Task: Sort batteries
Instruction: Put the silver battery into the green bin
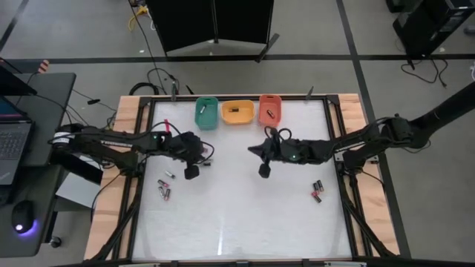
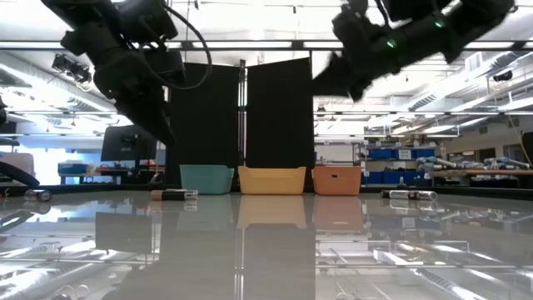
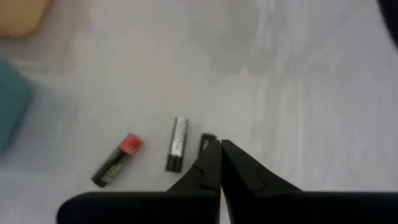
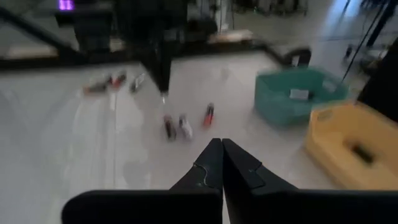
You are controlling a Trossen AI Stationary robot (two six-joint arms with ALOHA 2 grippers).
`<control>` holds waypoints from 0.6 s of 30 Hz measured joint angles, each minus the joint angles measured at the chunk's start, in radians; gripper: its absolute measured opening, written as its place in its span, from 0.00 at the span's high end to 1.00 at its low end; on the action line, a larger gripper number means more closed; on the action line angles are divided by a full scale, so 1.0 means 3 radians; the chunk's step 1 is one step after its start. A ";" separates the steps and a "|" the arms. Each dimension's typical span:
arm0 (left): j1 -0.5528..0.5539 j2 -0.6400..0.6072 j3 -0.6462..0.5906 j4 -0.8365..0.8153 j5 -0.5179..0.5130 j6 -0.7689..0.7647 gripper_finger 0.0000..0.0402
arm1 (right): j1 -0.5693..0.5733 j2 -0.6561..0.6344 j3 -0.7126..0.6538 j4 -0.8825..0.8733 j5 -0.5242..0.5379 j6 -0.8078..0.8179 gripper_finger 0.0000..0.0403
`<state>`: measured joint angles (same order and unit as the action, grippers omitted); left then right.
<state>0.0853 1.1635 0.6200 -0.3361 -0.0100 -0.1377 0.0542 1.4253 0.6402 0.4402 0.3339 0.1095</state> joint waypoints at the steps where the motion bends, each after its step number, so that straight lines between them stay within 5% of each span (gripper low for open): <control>1: -0.0002 0.0003 -0.0012 0.0042 0.0032 -0.0002 0.97 | 0.0028 0.0029 -0.0049 0.0009 0.0004 0.0024 0.99; 18: -0.0146 0.0190 -0.0018 -0.0005 0.0201 0.0022 0.85 | 0.0309 0.0469 -0.0222 0.0429 0.0045 0.0321 0.92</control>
<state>0.0413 1.2205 0.6145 -0.3376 0.0503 -0.1310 0.1470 1.5661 0.5736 0.5687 0.3475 0.2058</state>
